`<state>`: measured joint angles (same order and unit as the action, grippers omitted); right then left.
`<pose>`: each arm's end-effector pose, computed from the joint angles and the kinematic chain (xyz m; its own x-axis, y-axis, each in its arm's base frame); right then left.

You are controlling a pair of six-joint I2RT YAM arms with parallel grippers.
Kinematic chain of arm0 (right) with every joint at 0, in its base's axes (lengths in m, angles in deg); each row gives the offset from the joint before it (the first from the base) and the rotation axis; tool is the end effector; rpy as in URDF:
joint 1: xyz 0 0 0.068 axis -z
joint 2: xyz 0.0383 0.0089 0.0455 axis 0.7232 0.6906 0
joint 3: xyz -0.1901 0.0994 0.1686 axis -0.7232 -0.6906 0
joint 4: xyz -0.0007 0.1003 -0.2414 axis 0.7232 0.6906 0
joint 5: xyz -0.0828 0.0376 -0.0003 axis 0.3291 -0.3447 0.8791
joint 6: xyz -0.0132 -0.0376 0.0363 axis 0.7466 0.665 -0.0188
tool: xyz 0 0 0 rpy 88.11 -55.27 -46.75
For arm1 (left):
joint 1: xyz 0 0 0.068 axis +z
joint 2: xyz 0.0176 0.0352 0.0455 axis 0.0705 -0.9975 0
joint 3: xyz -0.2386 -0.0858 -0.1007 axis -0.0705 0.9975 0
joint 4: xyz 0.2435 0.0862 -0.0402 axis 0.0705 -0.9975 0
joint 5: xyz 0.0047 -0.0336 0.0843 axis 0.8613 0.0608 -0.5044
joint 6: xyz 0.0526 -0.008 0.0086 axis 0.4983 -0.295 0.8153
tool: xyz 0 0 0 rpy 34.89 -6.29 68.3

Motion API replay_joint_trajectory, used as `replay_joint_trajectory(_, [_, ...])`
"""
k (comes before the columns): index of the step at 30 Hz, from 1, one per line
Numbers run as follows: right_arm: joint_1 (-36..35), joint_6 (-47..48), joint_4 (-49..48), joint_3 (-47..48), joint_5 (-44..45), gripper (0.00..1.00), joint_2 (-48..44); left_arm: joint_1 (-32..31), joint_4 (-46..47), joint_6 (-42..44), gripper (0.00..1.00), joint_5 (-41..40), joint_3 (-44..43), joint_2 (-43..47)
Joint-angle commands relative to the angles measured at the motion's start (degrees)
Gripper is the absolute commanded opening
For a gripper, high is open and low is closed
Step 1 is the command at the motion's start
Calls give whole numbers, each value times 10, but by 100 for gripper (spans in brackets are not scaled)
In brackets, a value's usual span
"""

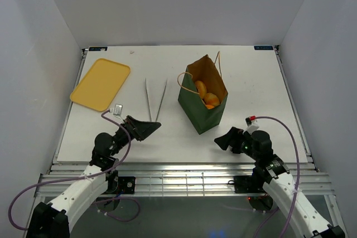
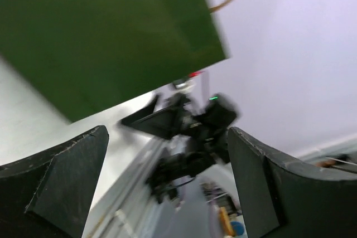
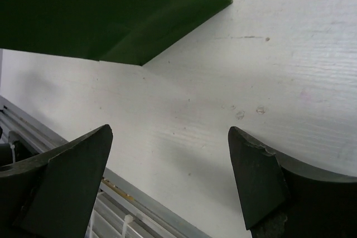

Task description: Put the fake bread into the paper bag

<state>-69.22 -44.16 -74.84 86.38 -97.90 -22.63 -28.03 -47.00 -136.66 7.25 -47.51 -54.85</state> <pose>0.1070 0.0518 0.1551 -0.6288 0.3906 -0.6724 -0.1832 0.7660 0.6162 0.1255 -0.0731 0.1933 -0.6625 -0.5944 -0.4559 0.4006 0.2331 -0.8861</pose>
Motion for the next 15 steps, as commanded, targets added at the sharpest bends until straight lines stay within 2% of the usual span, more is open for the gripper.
replay_joint_trajectory(1, [-1,-32,-137,-86,-61,90,-33,5,230,-110,98,28,106,0])
replay_joint_trajectory(2, [-1,-46,-162,-102,-63,90,-54,5,311,-126,98,25,142,-14])
replay_joint_trajectory(3, [-1,-53,-166,-128,-62,90,-65,5,351,-143,98,23,159,-25])
replay_joint_trajectory(8, [-2,-76,-142,-177,-50,90,-162,6,457,-169,98,72,164,-55])
replay_joint_trajectory(13, [-1,-88,-40,-192,-24,90,-284,5,489,-185,98,81,164,-18])
replay_joint_trajectory(15, [-1,-90,-49,-197,-33,90,-267,5,502,-194,98,90,164,-3])
